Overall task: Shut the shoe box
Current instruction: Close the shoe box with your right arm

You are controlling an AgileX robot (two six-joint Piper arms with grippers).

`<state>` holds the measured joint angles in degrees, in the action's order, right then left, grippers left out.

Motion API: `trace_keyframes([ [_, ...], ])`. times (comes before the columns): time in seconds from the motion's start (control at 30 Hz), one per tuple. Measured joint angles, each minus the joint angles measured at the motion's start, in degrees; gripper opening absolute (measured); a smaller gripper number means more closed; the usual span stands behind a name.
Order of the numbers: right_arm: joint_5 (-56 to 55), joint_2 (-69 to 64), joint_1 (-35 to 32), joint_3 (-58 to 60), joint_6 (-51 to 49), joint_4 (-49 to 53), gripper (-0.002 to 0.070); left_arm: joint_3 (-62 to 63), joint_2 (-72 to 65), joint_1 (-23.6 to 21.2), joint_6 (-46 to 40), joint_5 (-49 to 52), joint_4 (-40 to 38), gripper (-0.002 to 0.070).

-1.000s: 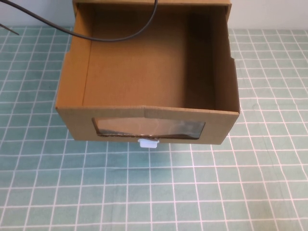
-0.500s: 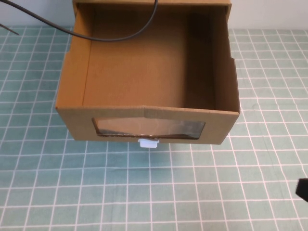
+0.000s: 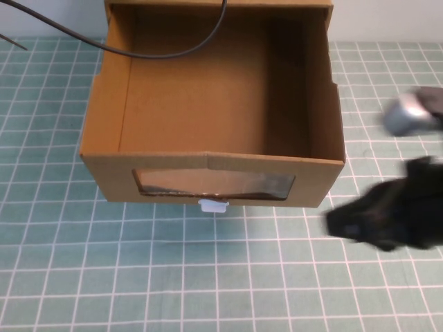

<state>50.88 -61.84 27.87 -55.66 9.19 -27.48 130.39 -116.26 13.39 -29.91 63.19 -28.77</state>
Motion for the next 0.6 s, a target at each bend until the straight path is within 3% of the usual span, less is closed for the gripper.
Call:
trace_keyframes([
  [0.2, -12.38, -6.86, 15.43, -3.96, -7.17, 6.60, -0.0011, 0.00, 0.00, 0.00, 0.23, 0.00, 0.00, -0.0005],
  [0.6, -22.52, -18.85, 16.52, -11.36, -8.16, 8.65, -0.0011, 0.00, 0.00, 0.00, 0.61, 0.00, 0.00, -0.0005],
])
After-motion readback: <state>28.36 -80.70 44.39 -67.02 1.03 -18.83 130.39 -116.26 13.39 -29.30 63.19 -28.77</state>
